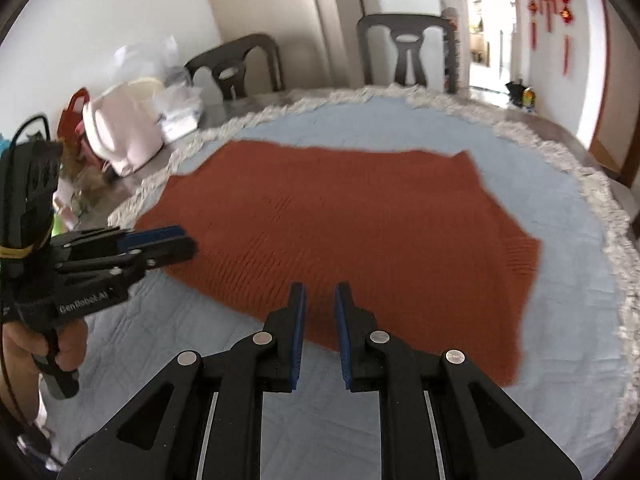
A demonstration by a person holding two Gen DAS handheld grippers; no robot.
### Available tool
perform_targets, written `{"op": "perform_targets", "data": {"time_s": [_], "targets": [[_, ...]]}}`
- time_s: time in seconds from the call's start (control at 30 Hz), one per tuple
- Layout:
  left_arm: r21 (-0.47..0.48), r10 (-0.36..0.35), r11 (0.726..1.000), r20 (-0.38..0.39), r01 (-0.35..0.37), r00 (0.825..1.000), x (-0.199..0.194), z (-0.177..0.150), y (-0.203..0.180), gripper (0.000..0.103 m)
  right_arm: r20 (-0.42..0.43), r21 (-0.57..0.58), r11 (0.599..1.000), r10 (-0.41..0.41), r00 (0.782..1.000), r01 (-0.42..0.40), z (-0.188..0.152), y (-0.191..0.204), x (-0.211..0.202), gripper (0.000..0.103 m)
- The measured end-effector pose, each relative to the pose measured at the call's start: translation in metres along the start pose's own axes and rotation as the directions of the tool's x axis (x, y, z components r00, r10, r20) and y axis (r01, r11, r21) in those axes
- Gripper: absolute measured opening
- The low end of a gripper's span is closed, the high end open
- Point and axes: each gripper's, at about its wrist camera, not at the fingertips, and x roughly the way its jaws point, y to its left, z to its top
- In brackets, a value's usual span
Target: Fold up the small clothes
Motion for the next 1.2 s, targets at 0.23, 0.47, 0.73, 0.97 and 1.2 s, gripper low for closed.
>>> {"op": "perform_targets", "data": {"time_s": [0.23,0.47,0.73,0.97,1.2], "targets": [[0.016,0.036,0.999,-0.023,-0.036,0.999,0.008,-0.006,-0.006,0.026,0.047,0.002,1.000,-0.022,0.999,0.022,-0.004,-0.004,-0.022,0.015],[0.009,0.121,0.993,0.022,-0.121,0.992,-0.009,-0.006,0.005,0.026,0.062,0.064,0.994,-0.092,0.994,0.088,-0.006,-0.028,-0.032,0.015],[-0.021,0.184,0.983,-0.003,-0.184,0.983,-0.003,-0.012,0.025,0.026,0.034,0.122,0.986,-0.122,0.992,0.117,-0.014,-0.049,-0.026,0.015],[-0.015,0.191,0.982,0.000,-0.191,0.982,-0.001,-0.015,0.026,0.027,0.043,0.123,0.986,-0.116,0.992,0.110,-0.015,-0.051,-0.027,0.015],[-0.013,0.193,0.981,0.001,-0.193,0.981,-0.002,-0.016,0.025,0.028,0.042,0.144,0.985,-0.103,0.994,0.096,-0.016,-0.053,-0.031,0.019]]}}
